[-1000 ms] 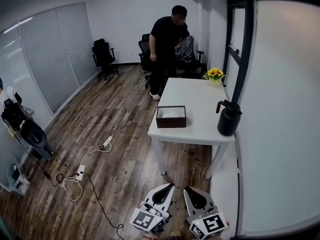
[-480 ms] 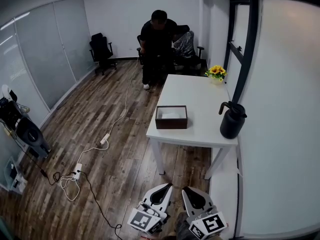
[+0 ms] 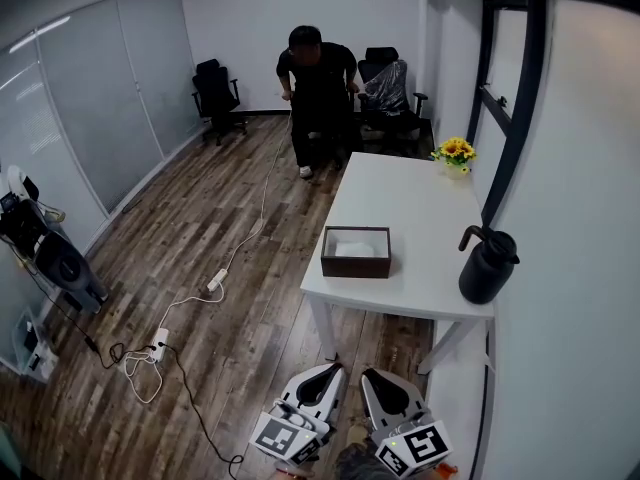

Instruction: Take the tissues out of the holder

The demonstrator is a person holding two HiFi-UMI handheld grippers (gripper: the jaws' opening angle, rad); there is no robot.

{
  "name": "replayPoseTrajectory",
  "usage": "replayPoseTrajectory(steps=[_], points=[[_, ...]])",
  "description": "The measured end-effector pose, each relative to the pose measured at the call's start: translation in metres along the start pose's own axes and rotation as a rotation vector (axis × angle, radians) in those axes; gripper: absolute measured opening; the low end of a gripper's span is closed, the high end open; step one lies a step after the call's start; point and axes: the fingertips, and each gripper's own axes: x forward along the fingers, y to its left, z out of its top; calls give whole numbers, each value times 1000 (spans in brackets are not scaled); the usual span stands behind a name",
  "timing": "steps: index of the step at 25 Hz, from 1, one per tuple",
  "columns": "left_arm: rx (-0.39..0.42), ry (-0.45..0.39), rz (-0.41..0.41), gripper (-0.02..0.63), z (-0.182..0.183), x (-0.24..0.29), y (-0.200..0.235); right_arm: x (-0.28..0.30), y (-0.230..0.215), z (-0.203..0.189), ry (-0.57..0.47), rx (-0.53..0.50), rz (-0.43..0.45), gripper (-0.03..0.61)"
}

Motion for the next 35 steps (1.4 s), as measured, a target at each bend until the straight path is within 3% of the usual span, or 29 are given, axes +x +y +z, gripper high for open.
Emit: replayPoseTrajectory(steps=[6,11,15,27,35], points=[[-15,-57,-12,8,15,53,27,42,-29,4,10,7,21,8],[-1,10,-9,8,-2,85,52,77,-56,10,17,23,39,8],[3,8,-2,8,-5,107,68,99,-72,9,21,32,58,8],[-4,4,37,8,-3,130,96,135,-86,6,74,49,113,23],[-3,15,59,8,-11,154,130,162,-116,7,85,46,66,24]])
